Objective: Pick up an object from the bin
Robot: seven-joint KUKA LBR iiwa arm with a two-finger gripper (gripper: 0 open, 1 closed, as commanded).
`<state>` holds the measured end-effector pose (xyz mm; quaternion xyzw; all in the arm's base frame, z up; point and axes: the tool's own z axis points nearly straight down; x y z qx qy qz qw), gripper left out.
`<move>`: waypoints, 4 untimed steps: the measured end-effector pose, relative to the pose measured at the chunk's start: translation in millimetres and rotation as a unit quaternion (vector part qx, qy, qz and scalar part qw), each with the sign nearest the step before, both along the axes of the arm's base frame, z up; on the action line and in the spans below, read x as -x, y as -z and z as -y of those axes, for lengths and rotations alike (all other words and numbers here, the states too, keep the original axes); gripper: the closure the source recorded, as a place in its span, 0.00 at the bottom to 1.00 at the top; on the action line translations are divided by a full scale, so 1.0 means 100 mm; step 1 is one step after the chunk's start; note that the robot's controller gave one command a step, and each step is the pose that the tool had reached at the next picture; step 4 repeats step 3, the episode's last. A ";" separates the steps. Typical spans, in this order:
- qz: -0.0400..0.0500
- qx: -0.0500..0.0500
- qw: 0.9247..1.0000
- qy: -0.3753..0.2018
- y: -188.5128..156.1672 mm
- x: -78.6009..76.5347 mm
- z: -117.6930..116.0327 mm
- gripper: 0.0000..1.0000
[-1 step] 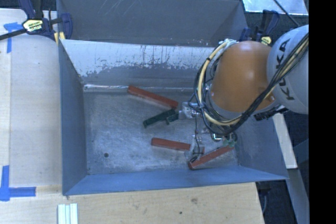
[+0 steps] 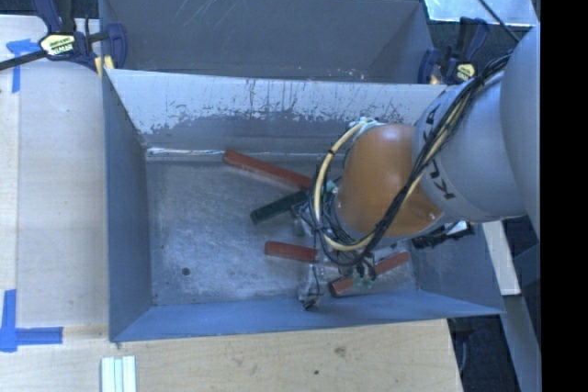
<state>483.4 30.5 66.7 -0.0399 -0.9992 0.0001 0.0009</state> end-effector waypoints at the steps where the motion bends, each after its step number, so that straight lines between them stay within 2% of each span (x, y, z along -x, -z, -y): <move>1: 0.004 0.000 1.000 0.000 -0.04 -0.02 0.00 1.00; 2: 0.006 0.000 1.000 0.001 -1.27 -0.08 0.11 1.00; 3: 0.005 0.000 0.998 -0.058 -1.74 -0.24 0.24 1.00; 4: 0.005 0.000 0.998 -0.058 -1.74 -0.24 0.24 1.00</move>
Offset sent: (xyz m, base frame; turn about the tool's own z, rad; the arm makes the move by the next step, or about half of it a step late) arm 0.0000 0.0000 0.0000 0.0000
